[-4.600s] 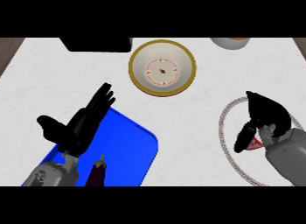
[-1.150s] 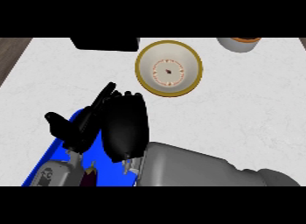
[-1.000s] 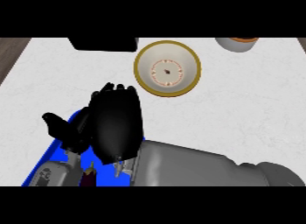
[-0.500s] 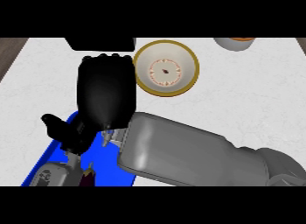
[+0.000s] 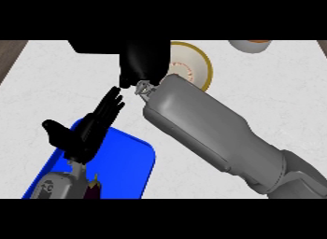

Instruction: Pick the can from the placemat and place it in the bowl

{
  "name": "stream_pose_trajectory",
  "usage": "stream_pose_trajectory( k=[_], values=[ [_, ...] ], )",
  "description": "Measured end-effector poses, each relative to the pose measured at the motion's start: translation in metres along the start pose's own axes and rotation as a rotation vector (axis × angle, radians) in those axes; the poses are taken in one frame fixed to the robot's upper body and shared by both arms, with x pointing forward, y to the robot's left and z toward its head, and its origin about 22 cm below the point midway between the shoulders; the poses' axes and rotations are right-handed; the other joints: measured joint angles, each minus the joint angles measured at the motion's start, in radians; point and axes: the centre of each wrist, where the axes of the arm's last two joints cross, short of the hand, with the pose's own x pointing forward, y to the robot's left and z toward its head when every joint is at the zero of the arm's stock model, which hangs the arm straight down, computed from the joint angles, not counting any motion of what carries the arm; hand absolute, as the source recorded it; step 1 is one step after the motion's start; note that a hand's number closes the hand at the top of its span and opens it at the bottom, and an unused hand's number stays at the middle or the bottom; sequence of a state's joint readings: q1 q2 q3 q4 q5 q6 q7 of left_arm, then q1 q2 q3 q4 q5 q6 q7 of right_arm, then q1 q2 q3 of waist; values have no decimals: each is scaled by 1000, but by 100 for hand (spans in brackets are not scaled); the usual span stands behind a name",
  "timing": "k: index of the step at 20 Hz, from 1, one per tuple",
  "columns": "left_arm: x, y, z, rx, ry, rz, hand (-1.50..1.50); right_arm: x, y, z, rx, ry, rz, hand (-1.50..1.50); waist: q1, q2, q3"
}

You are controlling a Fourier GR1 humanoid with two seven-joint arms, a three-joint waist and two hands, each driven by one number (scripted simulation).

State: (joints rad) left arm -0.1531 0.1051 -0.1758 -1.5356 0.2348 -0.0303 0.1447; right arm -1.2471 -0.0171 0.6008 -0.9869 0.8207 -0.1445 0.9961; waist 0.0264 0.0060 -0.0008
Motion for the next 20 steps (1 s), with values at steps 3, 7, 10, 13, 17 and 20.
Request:
stream_pose_trajectory(
  k=[3, 7, 10, 13, 17, 20],
  values=[
    [1, 1, 1, 0, -4, -4, 0, -18, 10, -22, -16, 35, -14, 150, 1, 2, 0],
    [3, 2, 4, -14, -5, -10, 0, -42, 28, -46, -34, 65, 16, 150, 9, 5, 0],
    [1, -2, 4, -25, -8, -7, 0, -62, 42, -59, -41, 87, 53, 150, 20, 10, 0],
    [2, -6, 1, -38, -15, -8, 0, -81, 49, -70, -13, 120, 112, 150, 27, 15, 0],
    [0, -8, -2, -48, -16, -17, 0, -108, 65, -75, 73, 240, 117, -150, 39, 23, 0],
    [3, -11, -5, -58, -22, -17, 0, -130, 72, -78, 99, 299, 67, -150, 50, 29, 1]
  ],
)
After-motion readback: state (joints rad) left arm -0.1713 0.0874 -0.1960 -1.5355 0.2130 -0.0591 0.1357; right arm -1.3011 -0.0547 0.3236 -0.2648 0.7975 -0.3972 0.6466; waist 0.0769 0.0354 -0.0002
